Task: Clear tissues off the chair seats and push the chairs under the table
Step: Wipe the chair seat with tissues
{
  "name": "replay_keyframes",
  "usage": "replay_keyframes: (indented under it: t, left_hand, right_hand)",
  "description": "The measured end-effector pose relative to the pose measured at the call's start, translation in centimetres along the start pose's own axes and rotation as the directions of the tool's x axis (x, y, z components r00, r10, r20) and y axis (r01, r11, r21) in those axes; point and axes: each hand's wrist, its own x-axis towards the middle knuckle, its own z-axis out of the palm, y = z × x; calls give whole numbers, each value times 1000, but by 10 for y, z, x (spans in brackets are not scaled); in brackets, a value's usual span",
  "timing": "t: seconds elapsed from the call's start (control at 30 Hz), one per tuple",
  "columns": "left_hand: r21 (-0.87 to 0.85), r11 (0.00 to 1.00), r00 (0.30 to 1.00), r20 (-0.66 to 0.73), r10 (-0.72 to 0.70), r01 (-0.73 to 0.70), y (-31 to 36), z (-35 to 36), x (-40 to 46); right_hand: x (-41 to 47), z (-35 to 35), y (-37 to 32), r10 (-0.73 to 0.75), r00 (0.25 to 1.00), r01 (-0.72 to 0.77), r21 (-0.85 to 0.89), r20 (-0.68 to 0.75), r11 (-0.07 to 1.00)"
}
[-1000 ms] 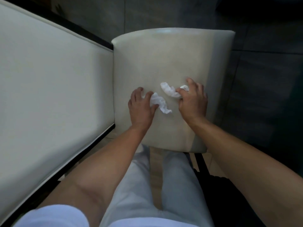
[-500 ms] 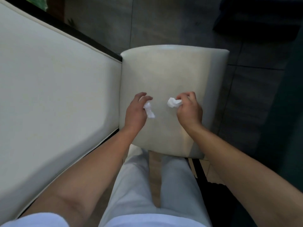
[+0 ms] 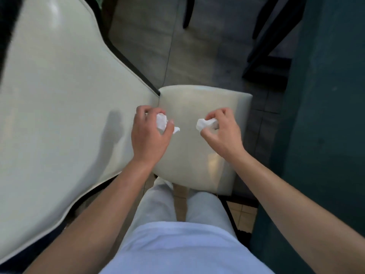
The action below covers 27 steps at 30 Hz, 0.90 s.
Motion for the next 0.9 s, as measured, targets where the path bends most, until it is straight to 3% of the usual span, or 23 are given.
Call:
replay_keyframes:
  t: [0.13, 0.27, 0.43, 0.77, 0.9]
  left_hand:
    - [-104, 991, 996, -52, 73, -79, 18, -48, -17]
    - [-256, 951, 984, -75, 160, -174, 23, -92, -41]
    - [-314, 936, 983, -134, 125, -161, 13, -136, -72]
    - [-405, 881, 966, -178, 189, -246, -1, -229, -136]
    - [-551, 787, 960, -149, 235, -278, -8, -259, -154]
  right_hand:
    - [-22, -26, -47, -71, 986, 68, -25, -153, 997]
    - [-61, -33, -86, -84, 947, 109, 63, -310, 992]
    - [-110, -19, -128, -125, 942, 195, 206, -312, 959]
    - [-219, -24, -208, -237, 859, 343, 166, -454, 924]
    - [-257, -33, -223, -258, 798, 404, 166, -545, 899]
